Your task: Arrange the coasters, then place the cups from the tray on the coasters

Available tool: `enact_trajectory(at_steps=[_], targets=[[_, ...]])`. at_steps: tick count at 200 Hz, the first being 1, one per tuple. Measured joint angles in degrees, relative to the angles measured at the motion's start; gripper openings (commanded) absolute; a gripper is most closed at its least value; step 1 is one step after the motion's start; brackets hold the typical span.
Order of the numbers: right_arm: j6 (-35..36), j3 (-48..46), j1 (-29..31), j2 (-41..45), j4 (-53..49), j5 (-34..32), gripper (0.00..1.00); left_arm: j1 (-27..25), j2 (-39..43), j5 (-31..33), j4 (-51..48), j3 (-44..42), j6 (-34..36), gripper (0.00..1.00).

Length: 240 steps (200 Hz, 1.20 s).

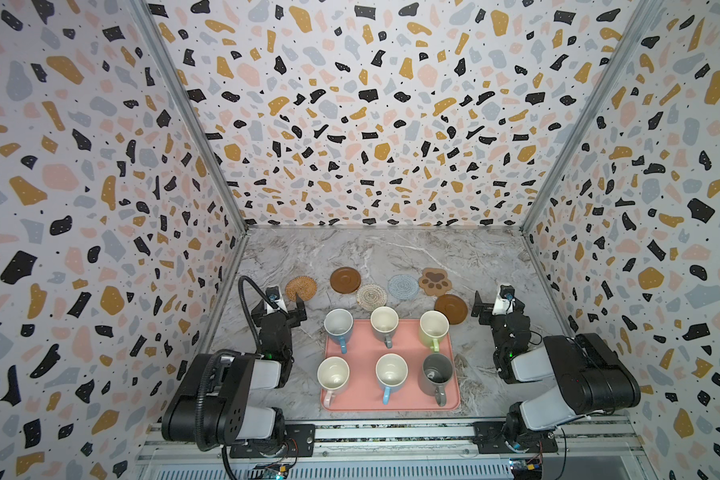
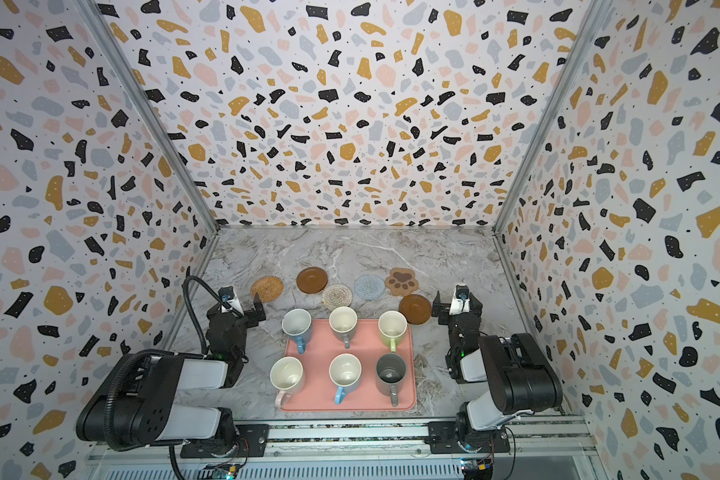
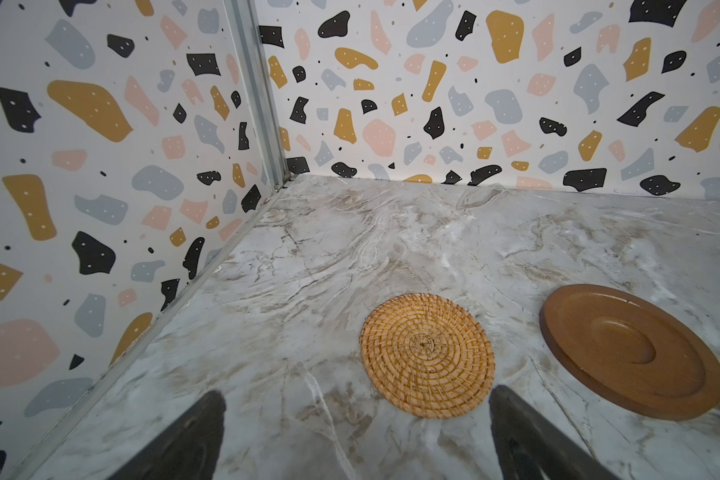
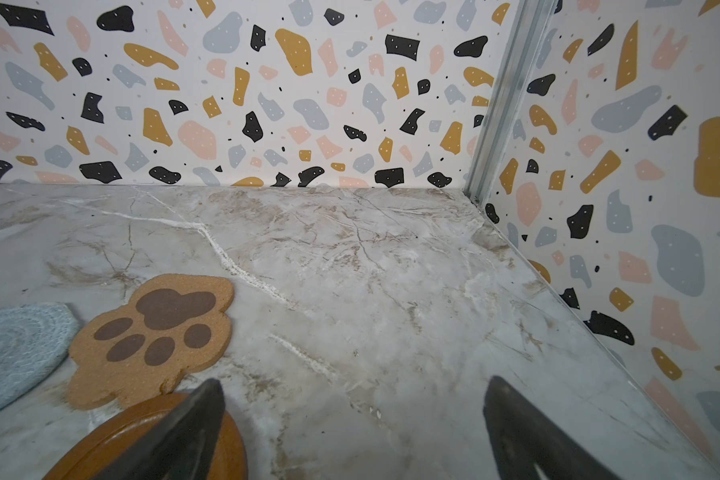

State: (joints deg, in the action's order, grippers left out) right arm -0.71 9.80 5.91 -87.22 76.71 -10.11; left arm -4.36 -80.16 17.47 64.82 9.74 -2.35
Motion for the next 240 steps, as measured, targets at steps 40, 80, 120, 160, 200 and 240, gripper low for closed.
enact_trajectory(at_steps=[40, 80, 120, 160, 200, 240], targets=[[0.0, 0.0, 0.0, 0.0, 0.0, 0.0, 0.99, 0.0, 0.0, 0.0, 0.0, 0.0, 0.0, 0.99], [0.0, 0.0, 0.3, 3.2, -3.2, -1.9, 0.99, 0.0, 4.9, 0.3, -10.7, 3.5, -0.9, 1.0], [-3.4, 11.2, 3.2, 19.5, -28.9, -6.7, 0.99, -1.2, 18.0, -2.6, -28.1, 14.8, -7.6, 0.99], [-11.8, 31.2, 3.3, 26.1, -57.9, -4.3, 0.99, -4.0, 18.9, -4.6, -44.0, 23.9, -12.1, 1.0], [-18.8, 39.5, 6.1, 24.3, -78.3, 2.5, 0.99, -7.5, 16.6, -7.0, -55.8, 30.2, -14.9, 1.0], [-22.1, 42.4, 11.5, 20.3, -90.8, 7.8, 0.99, -10.6, 11.9, -9.9, -64.3, 37.6, -15.4, 1.0]])
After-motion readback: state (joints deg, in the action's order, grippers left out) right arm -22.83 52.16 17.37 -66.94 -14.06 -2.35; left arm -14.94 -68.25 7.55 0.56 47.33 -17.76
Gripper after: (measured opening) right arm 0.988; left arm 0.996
